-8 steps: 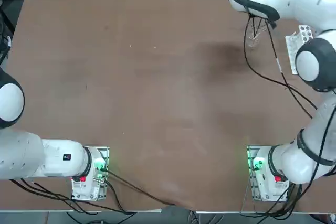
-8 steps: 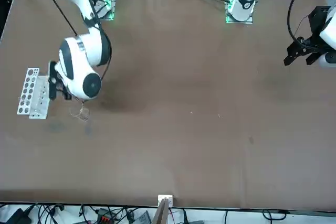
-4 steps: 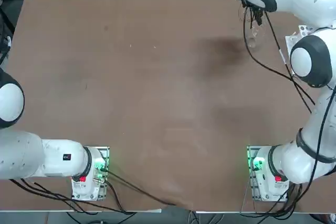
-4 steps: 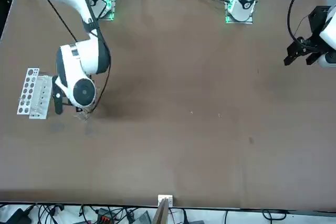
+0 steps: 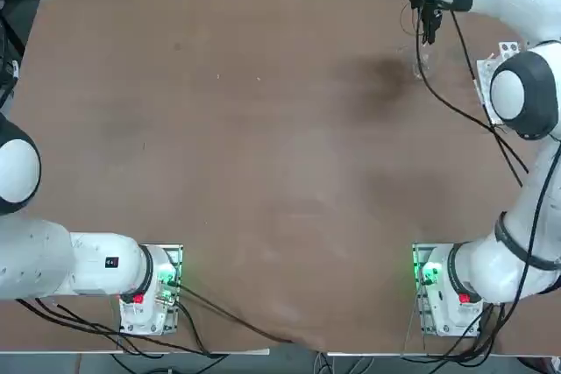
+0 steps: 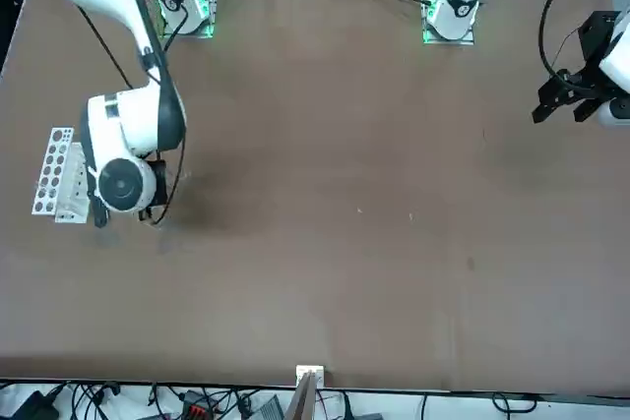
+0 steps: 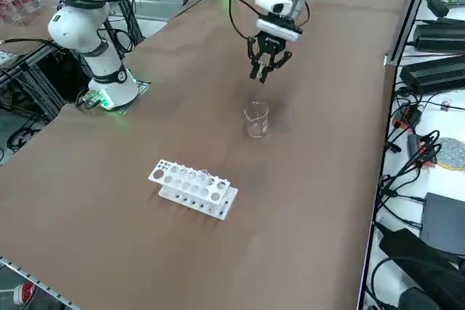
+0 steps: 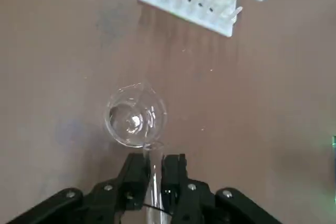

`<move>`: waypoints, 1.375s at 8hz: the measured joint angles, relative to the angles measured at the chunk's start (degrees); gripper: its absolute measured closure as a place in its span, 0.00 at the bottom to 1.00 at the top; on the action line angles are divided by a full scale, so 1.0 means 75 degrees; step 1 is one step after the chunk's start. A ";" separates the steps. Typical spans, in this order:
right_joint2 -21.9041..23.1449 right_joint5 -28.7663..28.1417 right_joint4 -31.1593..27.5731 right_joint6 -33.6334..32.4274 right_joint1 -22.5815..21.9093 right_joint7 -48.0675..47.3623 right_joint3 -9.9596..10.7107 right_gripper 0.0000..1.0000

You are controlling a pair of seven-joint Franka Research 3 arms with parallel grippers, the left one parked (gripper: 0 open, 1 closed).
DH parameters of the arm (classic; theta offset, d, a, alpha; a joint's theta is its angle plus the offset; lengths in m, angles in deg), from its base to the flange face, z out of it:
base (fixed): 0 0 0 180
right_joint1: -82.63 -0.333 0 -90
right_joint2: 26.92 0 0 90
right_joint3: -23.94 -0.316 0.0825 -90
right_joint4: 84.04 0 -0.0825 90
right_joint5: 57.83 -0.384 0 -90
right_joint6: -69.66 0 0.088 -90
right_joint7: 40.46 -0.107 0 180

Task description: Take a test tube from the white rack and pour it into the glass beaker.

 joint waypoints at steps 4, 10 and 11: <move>-0.0078 -0.0451 -0.0597 0.0846 0.0276 0.0131 0.0003 0.81; 0.0169 -0.1332 -0.0847 0.1137 0.0629 0.0779 0.0005 0.81; 0.0240 -0.1452 -0.0903 0.1139 0.0708 0.0908 0.0006 0.81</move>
